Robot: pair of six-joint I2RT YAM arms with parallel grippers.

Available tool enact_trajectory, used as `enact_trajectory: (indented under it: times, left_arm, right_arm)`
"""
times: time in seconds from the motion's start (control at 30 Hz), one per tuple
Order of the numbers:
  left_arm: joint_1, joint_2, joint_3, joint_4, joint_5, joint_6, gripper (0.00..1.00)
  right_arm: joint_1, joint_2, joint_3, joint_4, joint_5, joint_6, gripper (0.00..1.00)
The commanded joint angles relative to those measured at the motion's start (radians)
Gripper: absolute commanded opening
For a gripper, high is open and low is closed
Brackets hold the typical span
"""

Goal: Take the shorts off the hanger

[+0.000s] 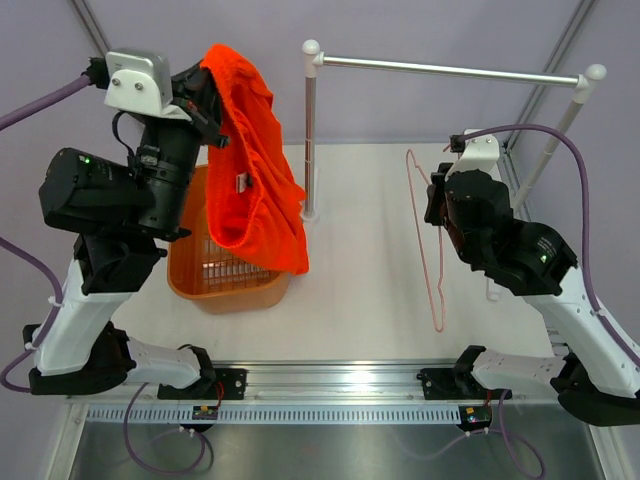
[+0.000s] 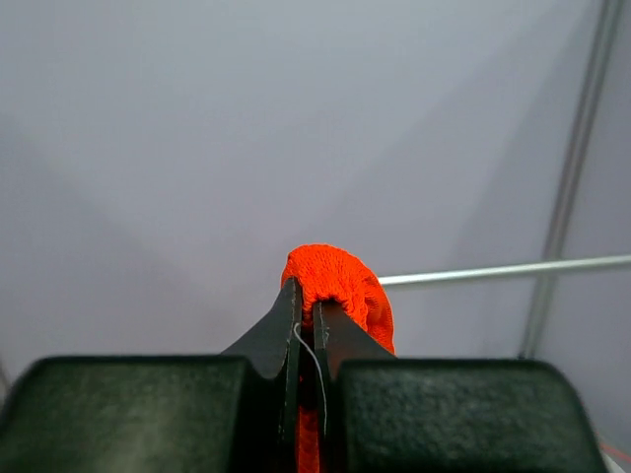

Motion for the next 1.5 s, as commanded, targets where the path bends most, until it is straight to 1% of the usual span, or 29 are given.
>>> enact_trajectory:
  times: [0.0, 0.13, 0.23, 0.27, 0.33, 0.4, 0.43, 0.47, 0.53, 0.57, 0.63, 0.67, 0.7, 0.73, 0.77, 0.8, 0.83, 0.87, 1.0, 1.07, 1.13, 1.17, 1.23, 1.27, 1.3, 1.33, 1.4, 1.43, 1.47]
  left_arm:
    - [0.033, 0.007, 0.022, 0.287, -0.020, 0.238, 0.00]
    - [0.120, -0.022, -0.073, 0.303, 0.018, 0.187, 0.00]
    - [0.226, -0.043, -0.177, 0.265, 0.084, 0.047, 0.00]
    - [0.247, -0.045, -0.200, 0.237, 0.090, -0.007, 0.00]
    - [0.303, -0.048, -0.297, 0.229, 0.080, -0.052, 0.00]
    - [0.361, -0.066, -0.383, 0.225, 0.083, -0.154, 0.00]
    - [0.381, -0.075, -0.465, 0.214, 0.087, -0.199, 0.00]
    - [0.417, -0.092, -0.507, 0.191, 0.092, -0.296, 0.00]
    - [0.438, -0.109, -0.613, 0.145, 0.097, -0.403, 0.00]
    - [0.441, -0.129, -0.648, 0.115, 0.092, -0.490, 0.00]
    - [0.442, -0.140, -0.711, 0.067, 0.016, -0.593, 0.00]
    - [0.456, -0.142, -0.752, -0.015, -0.014, -0.717, 0.01]
    - [0.473, -0.140, -0.770, -0.066, -0.035, -0.789, 0.02]
    - [0.497, -0.142, -0.796, -0.100, 0.006, -0.843, 0.02]
    - [0.554, -0.145, -0.870, -0.110, 0.061, -0.933, 0.02]
    - [0.583, -0.152, -0.913, -0.105, 0.175, -0.981, 0.03]
    - [0.611, -0.155, -0.958, -0.098, 0.233, -1.021, 0.06]
    - [0.660, -0.155, -1.042, -0.079, 0.332, -1.100, 0.08]
    - [0.714, -0.158, -1.214, -0.009, 0.472, -1.238, 0.07]
    - [0.721, -0.169, -1.266, 0.036, 0.515, -1.294, 0.12]
    - [0.731, -0.177, -1.348, 0.103, 0.563, -1.342, 0.20]
    - [0.747, -0.178, -1.377, 0.132, 0.624, -1.386, 0.23]
    - [0.763, -0.171, -1.448, 0.191, 0.675, -1.426, 0.28]
    - [0.778, -0.160, -1.469, 0.229, 0.730, -1.460, 0.31]
    - [0.786, -0.151, -1.509, 0.254, 0.757, -1.477, 0.41]
    - [0.807, -0.139, -1.529, 0.310, 0.790, -1.514, 0.46]
    - [0.821, -0.105, -1.560, 0.366, 0.871, -1.538, 0.51]
    - [0.826, -0.099, -1.579, 0.405, 0.888, -1.545, 0.60]
    - [0.826, -0.093, -1.580, 0.407, 0.897, -1.542, 0.66]
  right_arm:
    - [-0.007, -0.015, -0.002, -0.018, -0.038, 0.022, 0.00]
    - [-0.007, -0.023, -0.007, -0.013, -0.039, 0.015, 0.00]
    - [-0.007, -0.020, -0.007, -0.013, -0.048, 0.013, 0.00]
    - [-0.005, -0.022, -0.008, -0.019, -0.048, 0.013, 0.00]
    - [-0.007, -0.026, -0.017, -0.021, -0.048, 0.016, 0.00]
    - [-0.007, -0.038, -0.030, -0.021, -0.053, 0.019, 0.00]
    - [-0.005, -0.040, -0.040, -0.021, -0.058, 0.019, 0.00]
    - [-0.006, -0.045, -0.043, -0.024, -0.061, 0.021, 0.00]
    - [-0.007, -0.052, -0.051, -0.029, -0.067, 0.018, 0.00]
    - [-0.007, -0.054, -0.051, -0.032, -0.070, 0.016, 0.00]
    - [-0.007, -0.054, -0.048, -0.030, -0.090, 0.010, 0.00]
    - [-0.007, -0.054, -0.045, -0.029, -0.099, 0.007, 0.00]
    - [-0.007, -0.049, -0.040, -0.032, -0.113, 0.003, 0.00]
    - [-0.005, -0.048, -0.040, -0.030, -0.120, 0.002, 0.00]
    - [-0.006, -0.046, -0.040, -0.030, -0.127, 0.002, 0.00]
    - [-0.007, -0.042, -0.043, -0.029, -0.137, 0.001, 0.00]
    - [-0.007, -0.038, -0.045, -0.027, -0.142, 0.002, 0.00]
    - [-0.007, -0.038, -0.048, -0.024, -0.148, 0.002, 0.00]
    - [-0.007, -0.028, -0.053, -0.012, -0.174, -0.016, 0.00]
    - [-0.007, -0.023, -0.048, -0.006, -0.185, -0.034, 0.00]
    - [-0.007, -0.023, -0.042, 0.005, -0.202, -0.065, 0.00]
    - [-0.007, -0.023, -0.040, 0.016, -0.205, -0.074, 0.00]
    - [-0.007, -0.022, -0.036, 0.025, -0.220, -0.097, 0.00]
    - [-0.007, -0.019, -0.033, 0.033, -0.228, -0.108, 0.00]
    - [-0.007, -0.017, -0.033, 0.036, -0.245, -0.109, 0.00]
    - [-0.007, -0.015, -0.033, 0.045, -0.252, -0.113, 0.00]
    - [-0.006, -0.006, -0.036, 0.051, -0.283, -0.120, 0.00]
    - [-0.007, -0.002, -0.036, 0.059, -0.291, -0.123, 0.00]
    - [-0.007, 0.003, -0.040, 0.062, -0.308, -0.138, 0.00]
